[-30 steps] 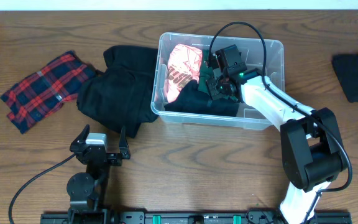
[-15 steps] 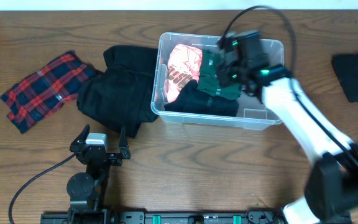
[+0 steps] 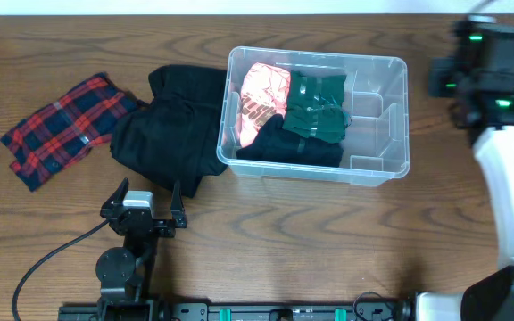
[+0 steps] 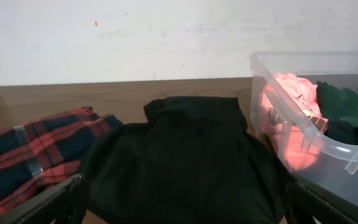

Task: Pack container
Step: 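Open the right gripper and withdraw to the right, then move the right gripper down onto the black taped garment and grasp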

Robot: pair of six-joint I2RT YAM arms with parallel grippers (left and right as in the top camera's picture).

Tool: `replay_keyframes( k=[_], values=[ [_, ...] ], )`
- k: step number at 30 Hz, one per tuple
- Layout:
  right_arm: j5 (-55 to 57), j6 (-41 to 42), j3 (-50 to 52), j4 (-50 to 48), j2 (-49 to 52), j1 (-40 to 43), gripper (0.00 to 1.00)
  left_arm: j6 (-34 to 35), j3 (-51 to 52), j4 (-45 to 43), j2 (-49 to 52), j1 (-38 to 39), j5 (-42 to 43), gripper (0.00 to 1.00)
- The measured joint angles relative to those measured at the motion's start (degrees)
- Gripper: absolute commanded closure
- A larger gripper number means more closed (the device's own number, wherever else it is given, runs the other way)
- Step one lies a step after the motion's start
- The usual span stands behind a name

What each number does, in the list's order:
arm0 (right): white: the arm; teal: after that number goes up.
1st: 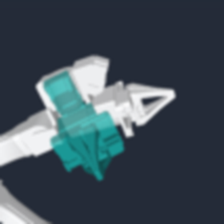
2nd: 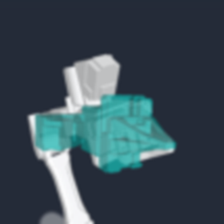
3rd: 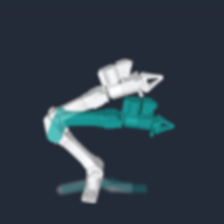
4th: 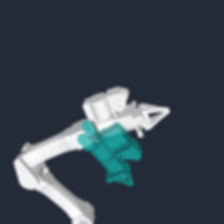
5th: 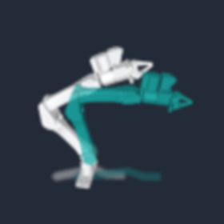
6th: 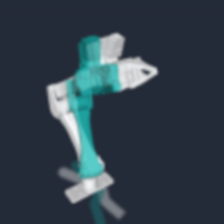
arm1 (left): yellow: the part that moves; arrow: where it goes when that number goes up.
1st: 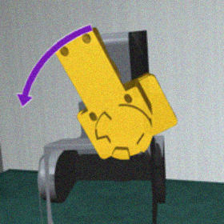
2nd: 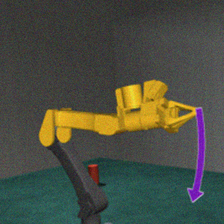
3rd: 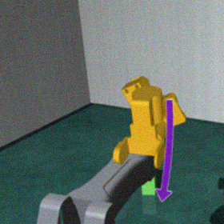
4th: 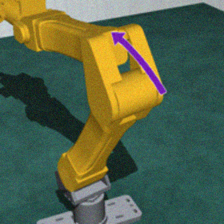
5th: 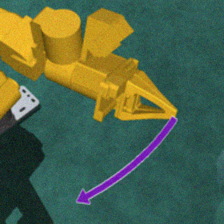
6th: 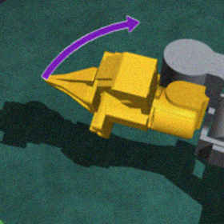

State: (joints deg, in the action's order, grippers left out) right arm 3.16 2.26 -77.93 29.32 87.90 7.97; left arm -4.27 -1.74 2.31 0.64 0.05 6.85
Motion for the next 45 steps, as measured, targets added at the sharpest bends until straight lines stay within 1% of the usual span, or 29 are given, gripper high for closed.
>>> replay_keyframes(
  k=[1, 2, 3, 4, 5, 6, 7, 13, 18, 30, 38, 45],
  values=[
    [0.31, 0.0, 0.0, -0.17, 0.02, 2.36, 0.99, 0.0, 0.0, 0.0, 0.0, 0.0, 0.0, 0.02],
    [0.55, 0.0, 0.0, -0.44, 0.02, 4.85, 0.93, 0.0, 0.0, 0.0, 0.0, 0.0, 0.0, 0.02],
    [0.9, 0.11, 0.0, -0.68, 0.02, 7.06, 0.84, 0.0, 0.02, 0.0, 0.0, 0.0, 0.0, 0.02],
    [0.96, 0.2, 0.0, -0.87, 0.02, 9.27, 0.78, 0.0, 0.02, 0.0, 0.0, 0.0, 0.0, 0.02],
    [1.22, 0.0, 0.0, -0.96, 0.04, 11.41, 0.79, 0.0, 0.02, 0.0, 0.0, 0.0, 0.0, 0.02],
    [1.4, -0.22, 0.0, -0.96, 0.07, 14.27, 0.93, 0.0, 0.0, 0.0, 0.0, 0.0, 0.0, 0.02],
    [1.6, -0.22, 0.0, -0.94, 0.07, 14.95, 0.99, 0.0, 0.0, 0.0, 0.0, 0.0, 0.0, 0.02],
    [1.62, -0.09, 0.0, -4.81, 0.81, 23.76, 0.99, 0.0, 0.02, 0.0, 0.0, 0.0, 0.0, 0.02],
    [1.73, 0.11, -0.02, -9.94, 4.24, 27.43, 0.99, 0.0, 0.02, 0.0, 0.0, 0.0, 0.0, 0.02],
    [1.27, -0.85, 0.0, -20.79, 20.87, 27.71, 0.99, 0.0, 0.02, 0.0, 0.0, 0.0, 0.0, 0.02],
    [1.33, -11.43, 0.0, -29.81, 26.51, 27.69, 0.99, 0.0, 0.0, 0.0, 0.0, 0.0, 0.0, 0.02],
    [1.22, -14.64, 0.0, -34.38, 30.47, 27.71, 0.99, 0.0, 0.02, 0.0, 0.0, 0.0, 0.0, 0.02]
  ],
)
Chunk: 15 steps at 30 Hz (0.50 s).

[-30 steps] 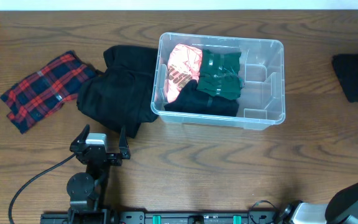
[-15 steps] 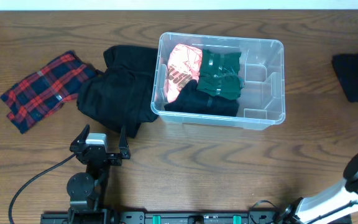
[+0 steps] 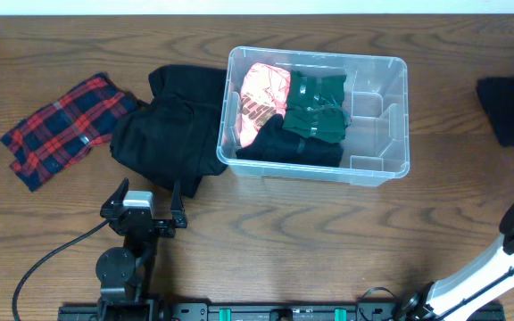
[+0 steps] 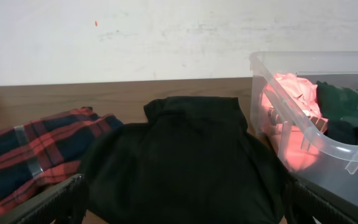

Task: Pack container
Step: 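Move the right gripper down onto the black taped garment and grasp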

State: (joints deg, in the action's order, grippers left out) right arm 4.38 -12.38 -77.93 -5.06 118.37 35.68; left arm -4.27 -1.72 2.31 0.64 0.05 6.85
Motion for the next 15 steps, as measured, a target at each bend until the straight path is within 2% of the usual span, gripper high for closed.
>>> replay_keyframes(
  k=[7, 15],
  values=[
    [-1.33, -0.5, 0.0, 0.59, 6.34, 0.0, 0.99, 0.0, -0.02, 0.0, 0.0, 0.0, 0.0, 0.02],
    [-2.75, 2.01, -1.49, 5.14, 6.29, 0.02, 0.99, 0.0, 0.0, 0.0, 0.0, 0.0, 0.0, 0.02]
  ],
)
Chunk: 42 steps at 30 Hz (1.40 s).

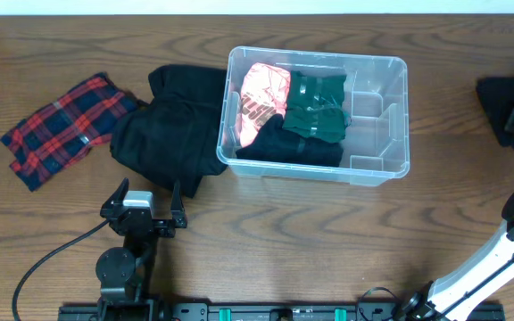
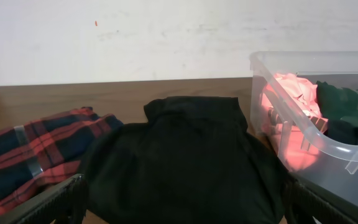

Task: Pack container
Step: 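Move the right gripper down onto the black taped garment and grasp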

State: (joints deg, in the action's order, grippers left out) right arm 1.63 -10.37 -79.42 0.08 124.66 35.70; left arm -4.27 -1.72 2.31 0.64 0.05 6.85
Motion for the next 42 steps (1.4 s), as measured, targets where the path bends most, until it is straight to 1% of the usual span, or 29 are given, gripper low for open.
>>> replay_keyframes(
  k=[5, 12, 15, 20, 24, 29, 36, 37, 38, 41, 42],
  values=[
    [-0.59, 2.14, -0.42, 6.23, -1.64, -0.72, 0.99, 0.0, -0.02, 0.0, 0.0, 0.0, 0.0, 0.02],
    [-1.66, 7.37, -0.92, 15.98, -3.85, -3.13, 0.99, 0.0, 0.0, 0.0, 0.0, 0.0, 0.0, 0.02],
    [-5.22, 8.55, -1.31, 19.93, -4.44, -3.69, 0.99, 0.0, 0.0, 0.0, 0.0, 0.0, 0.0, 0.02],
    [-14.23, 9.94, -1.68, 25.62, -4.94, -4.22, 0.99, 0.0, 0.0, 0.0, 0.0, 0.0, 0.0, 0.02],
    [-18.75, 11.04, -1.99, 30.32, -5.2, -5.2, 0.99, 0.0, 0.0, 0.0, 0.0, 0.0, 0.0, 0.02],
    [-21.62, 11.47, -2.01, 33.92, -5.44, -6.4, 0.99, 0.0, 0.0, 0.0, 0.0, 0.0, 0.0, 0.02],
    [-22.86, 11.65, -1.49, 35.63, -6.36, -8.24, 0.99, 0.0, 0.0, 0.0, 0.0, 0.0, 0.0, 0.02],
    [-22.95, 11.65, -1.18, 35.89, -6.84, -8.63, 0.98, 0.0, 0.0, 0.0, 0.0, 0.0, 0.0, 0.02],
    [-23.02, 11.72, -0.87, 36.13, -7.32, -8.98, 0.95, 0.0, 0.0, 0.0, 0.0, 0.0, 0.0, 0.02],
    [-23.21, 12.44, 0.48, 36.61, -9.86, -9.99, 0.74, 0.0, 0.0, 0.0, 0.0, 0.0, 0.0, 0.02],
    [-23.32, 12.59, 0.85, 36.68, -11.06, -10.21, 0.69, 0.0, -0.02, 0.0, 0.0, 0.0, 0.0, 0.02]
  ],
)
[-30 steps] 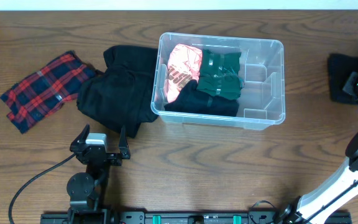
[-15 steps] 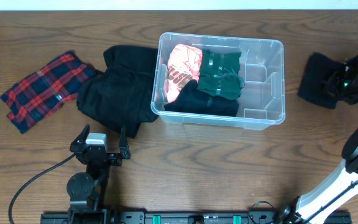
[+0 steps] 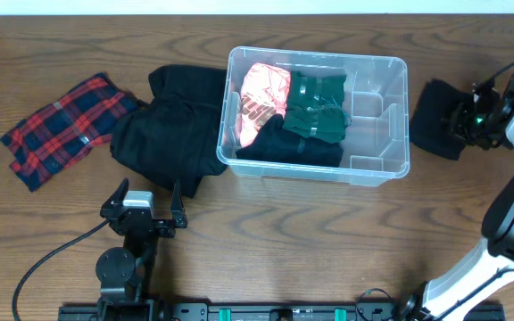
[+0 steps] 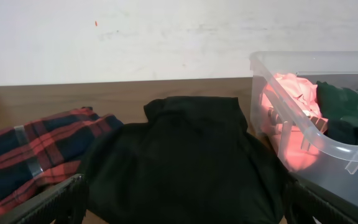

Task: Pack container
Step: 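Move the right gripper down onto the black taped garment and grasp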

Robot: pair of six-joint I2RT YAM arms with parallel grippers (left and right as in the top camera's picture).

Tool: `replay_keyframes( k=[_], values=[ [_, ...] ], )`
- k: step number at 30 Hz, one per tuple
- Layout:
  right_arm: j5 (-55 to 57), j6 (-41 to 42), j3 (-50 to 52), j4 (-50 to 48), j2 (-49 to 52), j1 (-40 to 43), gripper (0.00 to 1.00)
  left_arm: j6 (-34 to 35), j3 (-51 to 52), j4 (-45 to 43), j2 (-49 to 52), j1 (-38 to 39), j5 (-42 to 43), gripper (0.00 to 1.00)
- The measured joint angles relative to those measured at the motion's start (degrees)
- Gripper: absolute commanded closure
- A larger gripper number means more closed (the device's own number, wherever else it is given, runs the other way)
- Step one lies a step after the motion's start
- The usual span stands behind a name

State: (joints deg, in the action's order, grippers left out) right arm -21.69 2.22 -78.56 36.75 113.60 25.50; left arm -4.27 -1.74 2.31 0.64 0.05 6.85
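Observation:
A clear plastic container (image 3: 391, 134) stands mid-table and holds pink (image 3: 262, 92), green (image 3: 316, 105) and black (image 3: 288, 147) clothes in its left part. Just right of the container, my right gripper (image 3: 460, 121) is shut on a small black cloth (image 3: 433, 119). A large black garment (image 3: 163, 134) lies against the container's left wall, also filling the left wrist view (image 4: 179, 162). A red-and-blue plaid garment (image 3: 61, 125) lies further left. My left gripper (image 3: 145, 201) rests open near the front edge, short of the black garment, with nothing between its fingers (image 4: 51, 202).
The container's right compartments (image 3: 373, 111) hold nothing. My right arm's white link reaches in from the right edge. A cable (image 3: 43, 263) trails from the left arm's base. A white wall (image 4: 166, 37) stands behind the table.
My right gripper has moved left with the small black cloth, from the table's far right edge to just beside the container's right wall. The left arm and other clothes have not moved.
At first my right arm stood high at the far right with no cloth showing. Then a small black cloth appeared at the right edge, with the gripper on it. Now that cloth sits close to the container. The left gripper stayed open and still throughout.

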Motion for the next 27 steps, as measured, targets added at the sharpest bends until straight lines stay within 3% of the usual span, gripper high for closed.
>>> replay_keyframes(
  k=[3, 4, 10, 21, 27],
  values=[
    [0.02, 0.17, 0.37, 0.04, -4.9, -0.07, 0.5, 0.0, 0.02, 0.0, 0.0, 0.0, 0.0, 0.02],
    [0.17, 0.22, 0.37, -0.07, -6.8, 0.02, 0.49, 0.0, 0.0, 0.0, 0.0, 0.0, 0.0, 0.02],
    [3.69, 1.46, 0.26, 0.79, -13.73, 1.25, 0.47, 0.0, 0.0, 0.0, 0.0, 0.0, 0.0, 0.02],
    [7.32, 3.72, 1.84, 1.4, -10.49, 4.7, 0.37, 0.0, 0.0, 0.0, 0.0, 0.0, 0.0, 0.02],
    [6.19, 3.43, 1.84, -0.66, -6.34, 4.66, 0.37, 0.0, 0.0, 0.0, 0.0, 0.0, 0.0, 0.02]
  ],
)
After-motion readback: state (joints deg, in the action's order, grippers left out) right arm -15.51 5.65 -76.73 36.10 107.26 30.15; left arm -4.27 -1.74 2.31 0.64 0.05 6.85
